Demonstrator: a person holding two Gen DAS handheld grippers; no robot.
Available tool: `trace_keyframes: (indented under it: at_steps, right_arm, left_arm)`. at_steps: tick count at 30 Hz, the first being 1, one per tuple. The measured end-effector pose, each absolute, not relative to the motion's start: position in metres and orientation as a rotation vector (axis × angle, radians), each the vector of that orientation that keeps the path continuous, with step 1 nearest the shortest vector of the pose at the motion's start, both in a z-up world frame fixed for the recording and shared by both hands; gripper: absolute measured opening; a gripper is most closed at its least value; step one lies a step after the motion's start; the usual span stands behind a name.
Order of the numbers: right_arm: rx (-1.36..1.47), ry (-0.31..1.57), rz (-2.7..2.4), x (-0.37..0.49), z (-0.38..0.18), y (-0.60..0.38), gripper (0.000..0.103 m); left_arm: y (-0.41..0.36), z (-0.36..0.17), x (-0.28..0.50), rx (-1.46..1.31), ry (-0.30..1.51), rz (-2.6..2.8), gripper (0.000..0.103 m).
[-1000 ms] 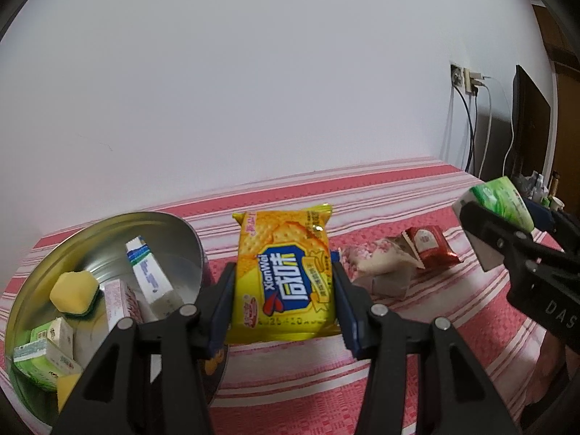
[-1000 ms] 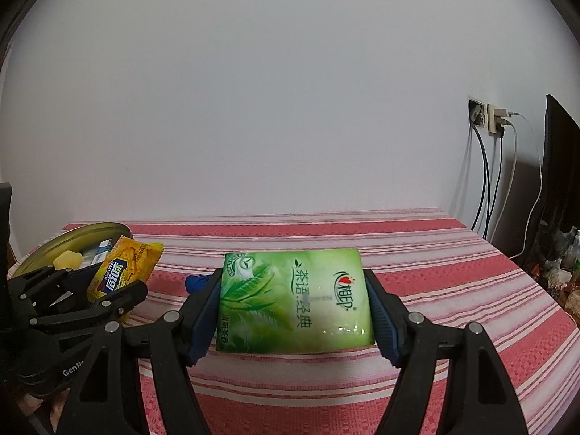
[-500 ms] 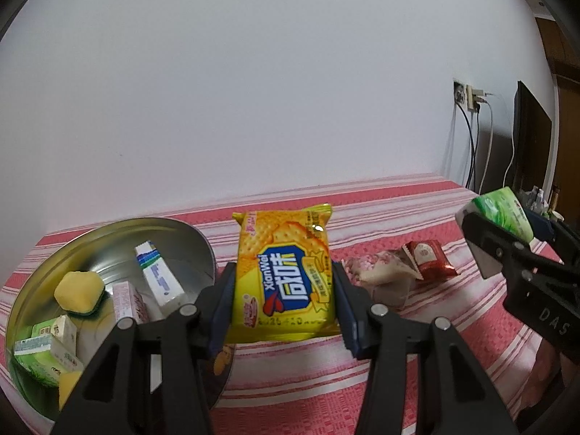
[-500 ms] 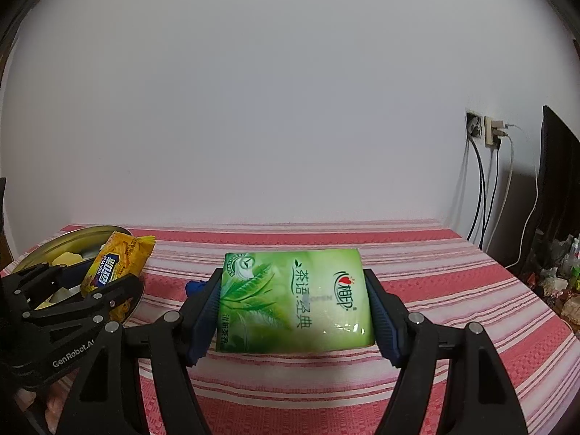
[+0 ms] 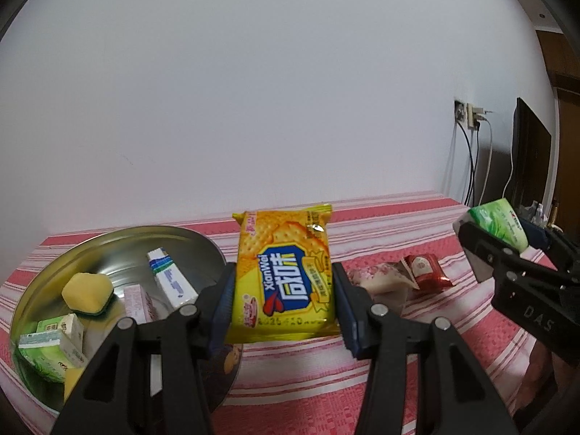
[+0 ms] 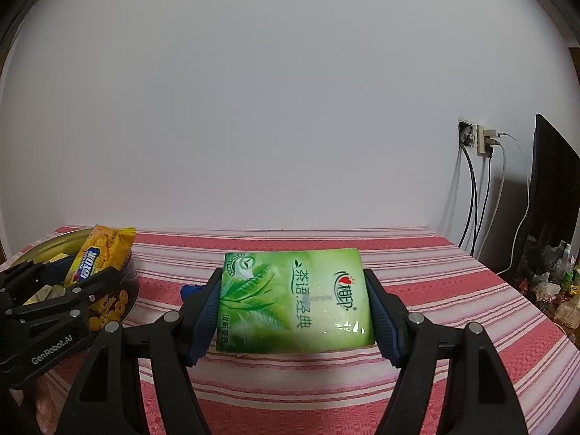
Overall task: Organize objects
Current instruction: 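Lift the green tea pack with the right tool while the left tool lifts the yellow packet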
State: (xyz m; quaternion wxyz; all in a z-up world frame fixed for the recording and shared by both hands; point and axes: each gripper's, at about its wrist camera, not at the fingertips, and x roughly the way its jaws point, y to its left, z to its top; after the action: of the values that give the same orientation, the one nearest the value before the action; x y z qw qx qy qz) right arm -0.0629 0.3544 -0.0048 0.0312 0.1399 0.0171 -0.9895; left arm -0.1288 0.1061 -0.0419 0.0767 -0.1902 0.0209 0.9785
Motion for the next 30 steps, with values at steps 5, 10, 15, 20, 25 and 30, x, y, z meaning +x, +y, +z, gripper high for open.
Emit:
trace_keyframes:
  at_steps: [5,10,15,20,25,30]
  right_arm:
    - [0.420,0.066,-3.055,-0.062,-0.004,0.351,0.074]
    - [0.426,0.096,-3.030,-0.064,-0.004,0.341,0.074]
    - [0.417,0.061,-3.004,-0.064,-0.005,0.336,0.074]
    - [0.402,0.053,-2.985,-0.061,-0.004,0.330,0.074]
    - [0.402,0.051,-2.967,-0.060,-0.005,0.325,0.074]
    - [0.405,0.046,-2.952,-0.063,-0.005,0.321,0.074]
  left_arm:
    - [0.097,-0.043,-0.127,-0.548,0.039,2.948,0.050]
    - [0.098,-0.043,-0.123,-0.519,0.064,2.960,0.050]
    - [0.095,-0.041,-0.123,-0.512,0.044,2.976,0.050]
    - [0.090,-0.041,-0.120,-0.493,0.014,2.998,0.050]
    - [0.087,-0.040,-0.116,-0.481,-0.007,3.012,0.050]
    - [0.087,-0.040,-0.114,-0.471,-0.011,3.022,0.050]
